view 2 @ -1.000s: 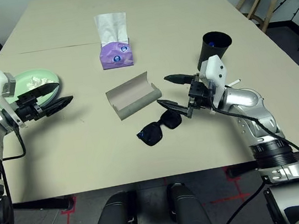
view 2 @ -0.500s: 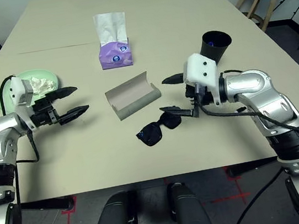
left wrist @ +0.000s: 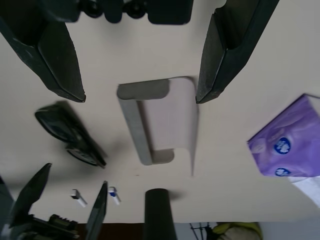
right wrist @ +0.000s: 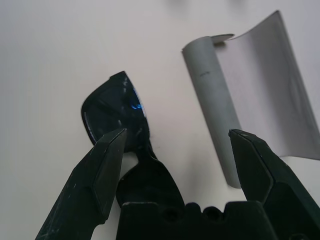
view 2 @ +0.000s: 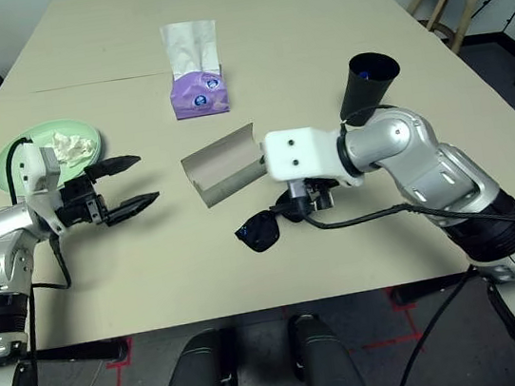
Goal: Organize and tidy the items on the table.
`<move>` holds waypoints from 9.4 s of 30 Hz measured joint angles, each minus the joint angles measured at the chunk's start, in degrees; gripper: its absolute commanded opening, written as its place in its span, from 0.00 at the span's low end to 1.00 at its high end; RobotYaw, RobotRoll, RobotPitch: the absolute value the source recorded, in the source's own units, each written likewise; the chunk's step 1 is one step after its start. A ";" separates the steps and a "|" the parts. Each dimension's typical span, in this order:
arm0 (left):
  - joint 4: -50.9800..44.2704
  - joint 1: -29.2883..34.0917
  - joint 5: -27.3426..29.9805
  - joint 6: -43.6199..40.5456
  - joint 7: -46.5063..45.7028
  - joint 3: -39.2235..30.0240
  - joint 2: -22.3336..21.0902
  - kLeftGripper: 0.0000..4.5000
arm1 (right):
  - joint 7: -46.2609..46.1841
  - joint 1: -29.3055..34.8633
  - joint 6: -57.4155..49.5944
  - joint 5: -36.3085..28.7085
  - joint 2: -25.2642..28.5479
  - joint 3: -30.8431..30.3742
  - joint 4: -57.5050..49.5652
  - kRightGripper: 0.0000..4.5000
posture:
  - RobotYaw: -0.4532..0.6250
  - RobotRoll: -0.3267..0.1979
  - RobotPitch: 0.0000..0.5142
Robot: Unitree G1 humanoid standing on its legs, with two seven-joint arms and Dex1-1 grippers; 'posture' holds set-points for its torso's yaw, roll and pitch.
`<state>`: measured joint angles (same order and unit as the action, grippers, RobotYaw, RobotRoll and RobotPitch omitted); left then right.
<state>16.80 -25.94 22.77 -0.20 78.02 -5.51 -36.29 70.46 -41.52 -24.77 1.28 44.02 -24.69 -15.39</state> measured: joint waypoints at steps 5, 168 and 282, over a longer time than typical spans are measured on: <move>-2.33 1.90 1.33 -0.30 4.05 1.31 -0.28 0.99 | 1.77 -0.94 -1.34 0.46 -0.06 -1.13 -0.29 1.00 | 0.55 0.62 0.36; -13.70 7.59 3.26 -3.95 -9.50 3.58 1.13 1.00 | -3.63 -23.83 31.49 33.34 -21.74 -9.20 41.28 0.10 | 0.59 0.62 0.35; 39.52 -25.75 -12.87 14.04 -11.61 4.66 7.94 0.01 | -15.12 18.30 20.05 -18.42 -15.87 27.68 23.13 1.00 | 0.44 0.62 0.34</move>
<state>56.32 -51.68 9.90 13.84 66.41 -0.86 -28.35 55.33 -23.22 -4.72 -17.14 28.15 3.00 7.74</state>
